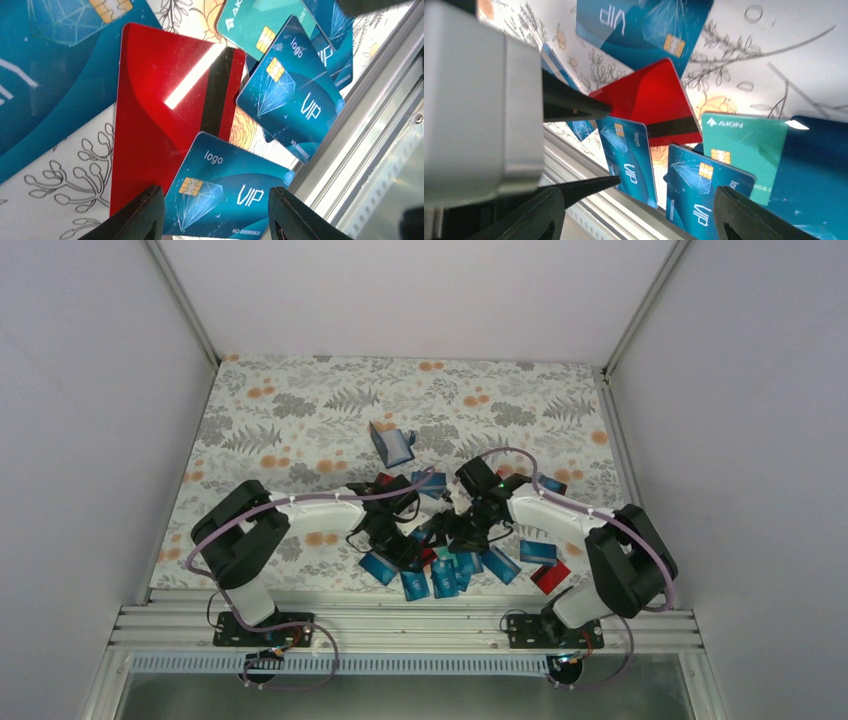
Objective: Put the credit cards into the card holder
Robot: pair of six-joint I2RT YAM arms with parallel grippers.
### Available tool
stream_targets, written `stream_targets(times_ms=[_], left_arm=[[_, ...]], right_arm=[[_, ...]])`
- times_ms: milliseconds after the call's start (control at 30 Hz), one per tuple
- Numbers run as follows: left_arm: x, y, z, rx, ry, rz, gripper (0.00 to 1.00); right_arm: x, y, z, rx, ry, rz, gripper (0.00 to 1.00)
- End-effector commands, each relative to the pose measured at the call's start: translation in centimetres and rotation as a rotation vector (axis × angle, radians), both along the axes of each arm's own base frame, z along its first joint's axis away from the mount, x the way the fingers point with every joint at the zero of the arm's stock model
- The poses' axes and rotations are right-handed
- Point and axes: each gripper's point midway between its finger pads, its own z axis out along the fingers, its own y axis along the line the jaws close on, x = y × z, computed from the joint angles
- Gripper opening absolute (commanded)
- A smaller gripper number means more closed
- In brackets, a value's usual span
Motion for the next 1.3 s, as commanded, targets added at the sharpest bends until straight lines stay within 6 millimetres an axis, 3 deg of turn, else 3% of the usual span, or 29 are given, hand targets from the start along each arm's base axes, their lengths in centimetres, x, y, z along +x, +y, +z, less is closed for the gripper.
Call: stream_targets(times_ms=[0, 167, 367, 567, 933, 1133, 1267], left_arm=[[-0.4, 0.9, -0.3, 0.075, 0.010, -0.011, 0.52], [0.1, 1.5, -1.1, 0.106, -0.019, -0.014, 0.49], [-0.8, 1.6, -1.1, 0.050, -0.022, -0.021, 0.49], [-1.0, 2.4, -1.9, 0.056, -0.048, -0.053, 0.49], [-2.2, 3.8, -4.1, 0.114, -0.009, -0.074, 0.48], [-2.8, 3.6, -4.0, 0.088, 0.019, -0.084, 0.48], [-3.3, 3.4, -4.2, 0.081, 0.039, -0.098, 0.48]], right_arm=[[1.9, -0.4, 0.4, -0.038, -0.036, 0.002, 0.75], [2.8, -0.5, 0.6, -0.048, -0.015, -0.101, 0.75], [2.0, -1.3, 1.3, -0.028, 0.017, -0.248, 0.75], [1.1, -1.3, 0.2, -0.003, 0.073, -0.313, 0.75], [-3.3, -0.4, 0.6, 0.129, 0.120, -0.484, 0.71], [-7.2, 1.0, -0.7, 0.070, 0.179, -0.478, 0.70], [-8.4, 2.2, -1.6, 0.055, 0.178, -0.481, 0.69]])
